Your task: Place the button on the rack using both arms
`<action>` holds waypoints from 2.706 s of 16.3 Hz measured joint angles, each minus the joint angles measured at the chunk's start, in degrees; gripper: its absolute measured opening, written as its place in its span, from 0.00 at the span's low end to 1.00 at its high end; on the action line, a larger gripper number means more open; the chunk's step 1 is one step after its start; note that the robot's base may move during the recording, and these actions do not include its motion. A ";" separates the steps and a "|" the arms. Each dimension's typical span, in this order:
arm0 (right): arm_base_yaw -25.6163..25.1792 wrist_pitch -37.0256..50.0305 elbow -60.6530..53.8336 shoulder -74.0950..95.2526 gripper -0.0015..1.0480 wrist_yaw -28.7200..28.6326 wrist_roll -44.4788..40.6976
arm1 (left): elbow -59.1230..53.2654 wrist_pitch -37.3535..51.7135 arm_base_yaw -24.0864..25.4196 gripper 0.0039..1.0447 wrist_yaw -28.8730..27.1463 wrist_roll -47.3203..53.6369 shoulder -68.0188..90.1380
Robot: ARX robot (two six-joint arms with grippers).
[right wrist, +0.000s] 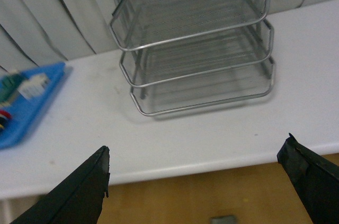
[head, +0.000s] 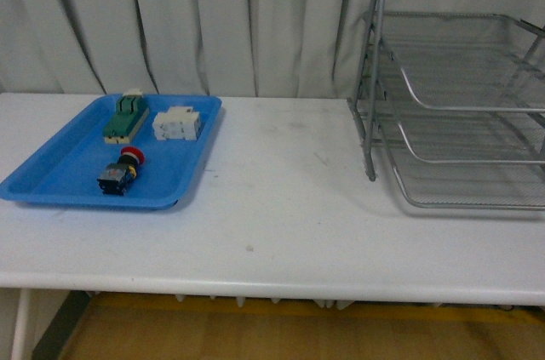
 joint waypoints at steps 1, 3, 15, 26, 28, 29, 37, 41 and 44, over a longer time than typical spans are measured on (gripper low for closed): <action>-1.14 10.32 -0.44 9.77 0.94 -3.04 7.10 | 0.00 -0.02 0.00 0.94 0.00 0.00 0.00; -1.44 29.59 -0.50 28.83 0.94 -4.85 17.55 | 0.00 -0.02 0.00 0.94 0.00 0.00 0.00; -0.44 54.75 30.58 85.90 0.94 -1.84 51.47 | 0.00 0.00 0.00 0.94 0.00 0.00 0.00; 5.60 42.36 50.80 99.27 0.75 4.85 55.43 | 0.00 0.00 0.00 0.94 0.00 0.02 0.00; 5.49 42.82 51.93 101.31 0.54 5.81 55.49 | 0.00 -0.02 0.00 0.94 0.00 0.00 0.00; 5.46 44.76 51.36 101.35 0.42 5.79 55.49 | 0.00 0.00 0.00 0.94 0.00 0.00 0.00; 5.53 59.89 24.61 93.11 0.04 2.97 67.65 | 0.00 0.00 0.00 0.94 0.00 0.00 0.00; 5.09 58.51 19.45 91.27 0.45 3.39 60.37 | 0.00 -0.02 0.00 0.94 0.02 0.00 0.00; 4.98 57.64 13.40 87.21 0.76 2.45 55.41 | 0.00 -0.02 0.00 0.94 0.00 0.00 0.00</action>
